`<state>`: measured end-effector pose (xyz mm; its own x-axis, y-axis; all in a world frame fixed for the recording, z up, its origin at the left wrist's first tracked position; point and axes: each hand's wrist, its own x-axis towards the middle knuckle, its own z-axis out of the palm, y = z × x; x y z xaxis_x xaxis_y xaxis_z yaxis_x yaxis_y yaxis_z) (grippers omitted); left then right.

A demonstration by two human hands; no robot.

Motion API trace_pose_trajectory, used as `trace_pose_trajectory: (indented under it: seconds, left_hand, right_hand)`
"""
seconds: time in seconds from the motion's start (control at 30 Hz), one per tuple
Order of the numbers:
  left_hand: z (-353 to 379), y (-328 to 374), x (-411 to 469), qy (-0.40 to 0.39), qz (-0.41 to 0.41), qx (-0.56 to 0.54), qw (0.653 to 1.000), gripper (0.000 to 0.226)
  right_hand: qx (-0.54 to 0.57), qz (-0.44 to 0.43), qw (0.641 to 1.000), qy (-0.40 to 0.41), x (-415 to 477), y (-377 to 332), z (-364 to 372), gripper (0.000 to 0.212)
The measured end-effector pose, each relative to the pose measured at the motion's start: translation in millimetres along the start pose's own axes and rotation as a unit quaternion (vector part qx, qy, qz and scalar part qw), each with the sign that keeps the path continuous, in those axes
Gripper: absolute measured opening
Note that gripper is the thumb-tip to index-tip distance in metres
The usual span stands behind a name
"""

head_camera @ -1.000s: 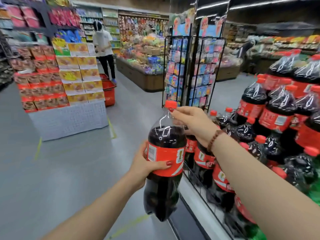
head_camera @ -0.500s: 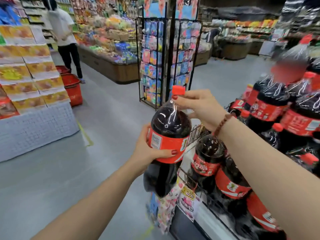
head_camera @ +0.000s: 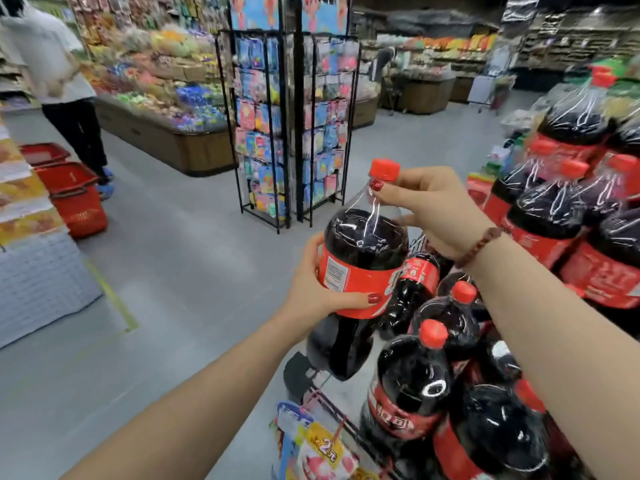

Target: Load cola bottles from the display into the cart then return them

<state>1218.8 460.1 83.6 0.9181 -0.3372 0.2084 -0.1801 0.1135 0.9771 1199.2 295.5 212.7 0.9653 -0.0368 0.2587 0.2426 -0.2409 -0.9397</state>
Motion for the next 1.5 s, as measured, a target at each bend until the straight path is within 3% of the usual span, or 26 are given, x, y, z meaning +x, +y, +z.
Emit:
trace_pose_trajectory:
  seconds: [0.27, 0.53, 0.6, 0.7, 0.87, 1.1, 1.37, 1.5]
  left_hand:
    - [25, -44, 61, -0.076, -0.021, -0.008, 0.997, 0.105]
    - [44, -95, 92, -0.167, -0.046, 0.012, 0.985, 0.105]
    - [46, -106, 98, -0.192, -0.055, 0.009, 0.98, 0.115]
    - [45, -117, 102, -0.205, -0.054, 0.019, 0.977, 0.124]
    - [44, -134, 112, -0.235, -0.069, 0.034, 0.969, 0.103]
    - [42, -151, 116, -0.283, -0.059, 0.034, 0.957, 0.105]
    - [39, -159, 110, -0.295, -0.069, 0.055, 0.951, 0.11]
    - [37, -158, 103, -0.286, -0.047, 0.056, 0.956, 0.102]
  right_hand:
    - [-0.017, 0.016, 0.998, 0.059, 25, 46, -35, 0.018]
    - [-0.077, 0.075, 0.982, 0.154, 23, 91, -49, 0.01]
    - [-0.088, 0.089, 0.977, 0.174, 21, 102, -46, 0.01]
    - [-0.124, 0.117, 0.971, 0.168, 24, 116, -42, 0.017]
    - [-0.218, 0.155, 0.947, 0.177, 27, 138, -41, 0.015]
    - [-0.323, 0.223, 0.908, 0.149, 31, 148, -40, 0.019]
    - [-0.359, 0.223, 0.898, 0.121, 27, 137, -41, 0.018]
    - [-0.351, 0.225, 0.902, 0.114, 25, 132, -35, 0.017]
